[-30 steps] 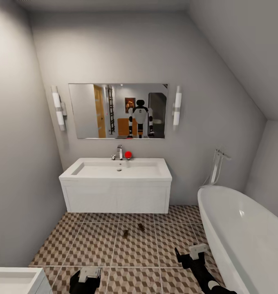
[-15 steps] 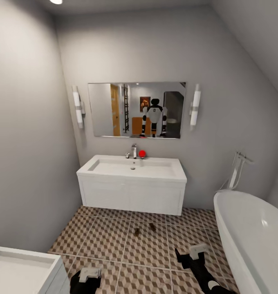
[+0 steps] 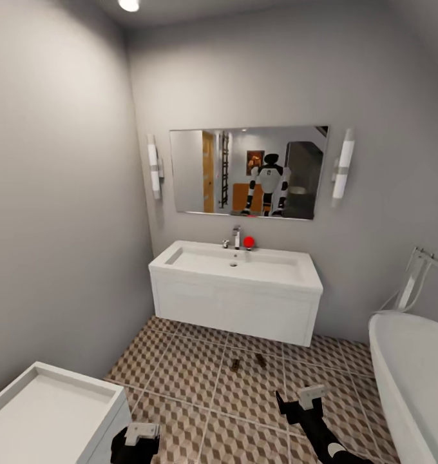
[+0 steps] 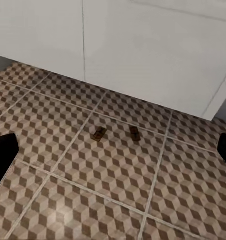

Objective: Take the four mousetraps from the cabinet in the bathroom and place them on the bathroom floor. Make sure all four end up on the same floor surface, and ensure that at least two of them are either under or directly next to the same bathroom sink.

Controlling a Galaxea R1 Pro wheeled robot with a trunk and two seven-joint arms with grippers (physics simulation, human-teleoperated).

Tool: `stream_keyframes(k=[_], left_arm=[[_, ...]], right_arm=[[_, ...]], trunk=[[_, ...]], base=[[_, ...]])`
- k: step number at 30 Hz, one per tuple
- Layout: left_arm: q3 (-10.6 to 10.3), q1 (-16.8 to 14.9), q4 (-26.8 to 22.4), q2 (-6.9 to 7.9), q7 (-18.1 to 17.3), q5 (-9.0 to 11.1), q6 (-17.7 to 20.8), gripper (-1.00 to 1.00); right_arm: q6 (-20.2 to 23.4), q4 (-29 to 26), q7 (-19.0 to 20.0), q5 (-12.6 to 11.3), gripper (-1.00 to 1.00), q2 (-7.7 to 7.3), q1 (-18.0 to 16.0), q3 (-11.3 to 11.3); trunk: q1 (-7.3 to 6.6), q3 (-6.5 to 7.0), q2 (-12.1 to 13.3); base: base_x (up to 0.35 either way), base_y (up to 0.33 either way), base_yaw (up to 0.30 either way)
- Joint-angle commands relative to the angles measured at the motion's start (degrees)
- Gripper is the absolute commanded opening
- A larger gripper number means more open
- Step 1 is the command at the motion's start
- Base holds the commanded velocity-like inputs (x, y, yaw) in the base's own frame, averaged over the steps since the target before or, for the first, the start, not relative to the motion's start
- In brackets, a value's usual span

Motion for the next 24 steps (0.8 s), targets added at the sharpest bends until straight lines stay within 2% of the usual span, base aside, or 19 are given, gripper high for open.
stream_keyframes(k=[1, 24], left_arm=[[-0.5, -0.1, 0.3, -0.07, 0.2, 0.3, -0.3, 1.00], [-0.5, -0.1, 0.3, -0.18, 0.2, 0.3, -0.3, 1.00]], right_arm=[[-0.2, 0.0, 0.0, 0.1, 1.00, -0.03, 0.0, 0.2], [-0.2, 0.0, 0.0, 0.1, 1.00, -0.03, 0.0, 0.2]], trunk=[[0.02, -0.06, 0.0], [0.02, -0.79, 0.0]], base=[[0.000, 0.000, 0.271], [0.000, 0.000, 0.264]])
